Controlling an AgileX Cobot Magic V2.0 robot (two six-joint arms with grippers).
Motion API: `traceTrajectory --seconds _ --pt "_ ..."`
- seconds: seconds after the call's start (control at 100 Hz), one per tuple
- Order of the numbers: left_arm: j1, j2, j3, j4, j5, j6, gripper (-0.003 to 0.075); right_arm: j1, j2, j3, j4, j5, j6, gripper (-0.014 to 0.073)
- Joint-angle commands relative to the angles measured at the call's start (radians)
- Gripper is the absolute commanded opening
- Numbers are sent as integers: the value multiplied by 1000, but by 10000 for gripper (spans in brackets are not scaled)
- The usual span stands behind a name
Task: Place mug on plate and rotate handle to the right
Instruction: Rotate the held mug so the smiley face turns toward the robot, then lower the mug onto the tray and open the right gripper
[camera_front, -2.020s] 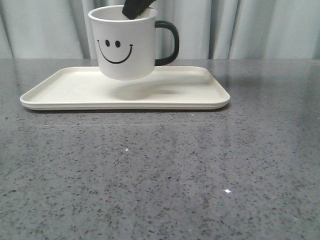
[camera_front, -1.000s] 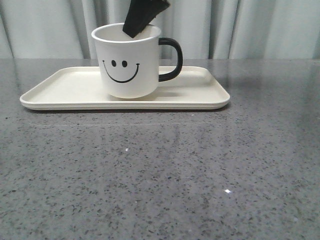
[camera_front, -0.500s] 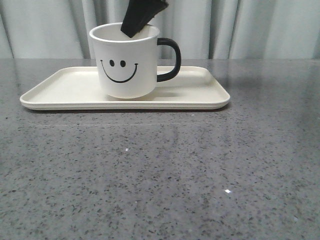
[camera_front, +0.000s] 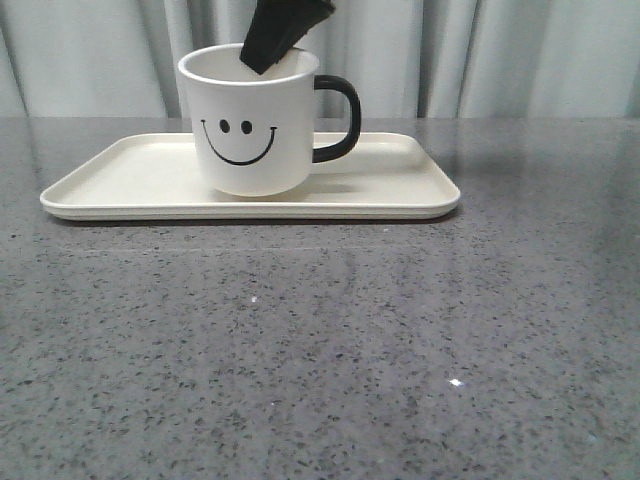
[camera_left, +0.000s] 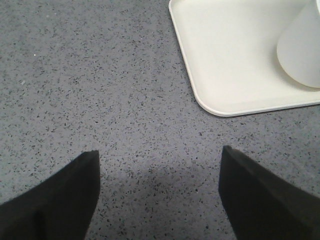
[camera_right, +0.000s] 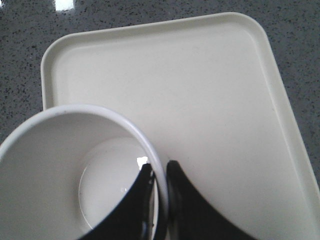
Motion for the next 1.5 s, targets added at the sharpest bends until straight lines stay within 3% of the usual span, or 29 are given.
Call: traceTrajectory --seconds 0.0,0.9,1.04,1.3,1.49 --pt "3 -4 -25 1 -61 -9 494 -10 -54 -24 59 83 -12 -61" --pt "3 -4 -25 1 -61 -9 494 -25 -13 -24 93 79 -12 -52" --pt "3 -4 -25 1 -61 -9 494 -25 -13 -24 93 76 -12 45" --pt "3 -4 -25 1 -61 -9 494 -25 -14 -25 93 49 -12 367" --pt "3 -4 -25 1 -61 -9 494 -30 -33 -25 93 11 -11 409"
